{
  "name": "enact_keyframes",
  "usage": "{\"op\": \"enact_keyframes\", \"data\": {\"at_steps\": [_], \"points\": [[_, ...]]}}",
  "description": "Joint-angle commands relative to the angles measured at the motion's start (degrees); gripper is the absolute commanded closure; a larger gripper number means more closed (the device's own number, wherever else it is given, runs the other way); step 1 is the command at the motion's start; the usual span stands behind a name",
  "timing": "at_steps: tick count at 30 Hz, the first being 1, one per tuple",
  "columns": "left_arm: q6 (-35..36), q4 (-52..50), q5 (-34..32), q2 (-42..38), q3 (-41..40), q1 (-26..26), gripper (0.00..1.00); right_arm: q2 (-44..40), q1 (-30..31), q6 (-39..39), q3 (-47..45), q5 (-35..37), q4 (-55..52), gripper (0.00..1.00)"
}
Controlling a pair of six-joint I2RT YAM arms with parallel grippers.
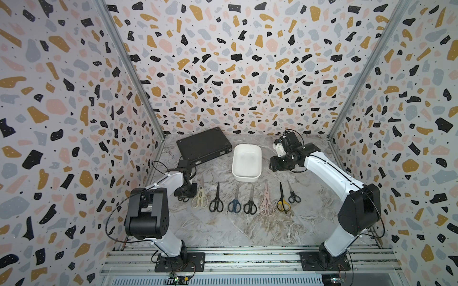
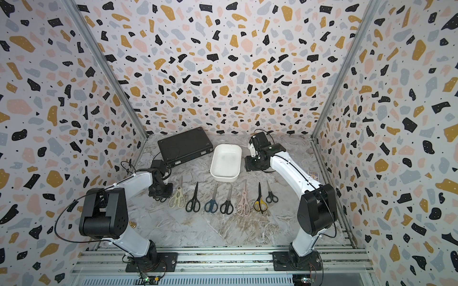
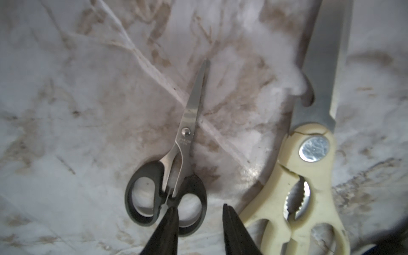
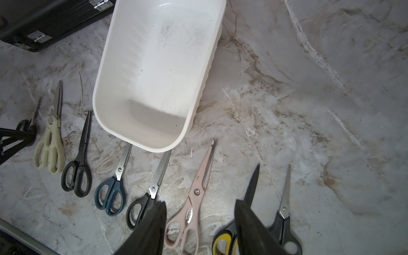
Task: Take the scissors out of the storage box
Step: Place the scissors at the center of the board, then reset both arms
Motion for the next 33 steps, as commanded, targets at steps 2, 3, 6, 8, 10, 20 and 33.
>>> {"op": "enact_keyframes", "data": {"at_steps": [2,3,6,8,10,20,33], "points": [[-0.7,-0.7,1.6,-6.3,3.1,0.3,0.59,-2.0,0.2,-0.6,1.8,1.5,-0.7,0.44],[-1.1,-0.5,2.7,-7.9,3.7,0.3,0.56,-1.8,0.2,-1.1,2.3,1.6,-0.9,0.44],[-1.4,-0.2,7.0,-12.2,6.4,-0.2,0.0,-1.6,-0.1,-2.9,3.3,2.7,-0.9,0.44],[-1.0,1.1,6.6,-14.0,8.4,-1.4,0.0,-2.1,-0.8,-4.0,3.0,3.7,0.2,0.43],[-0.4,4.6,6.1,-15.3,9.5,-2.9,0.0,-3.6,-3.3,-4.3,1.0,3.5,2.9,0.43],[0.4,34.2,-0.6,-9.7,1.7,-3.7,0.0,-14.0,-16.1,-16.6,-26.4,18.3,38.4,0.4],[9.1,45.3,-1.8,-11.6,-10.5,-2.8,0.0,-13.5,-22.5,-16.0,-48.6,23.8,61.2,0.31]]}}
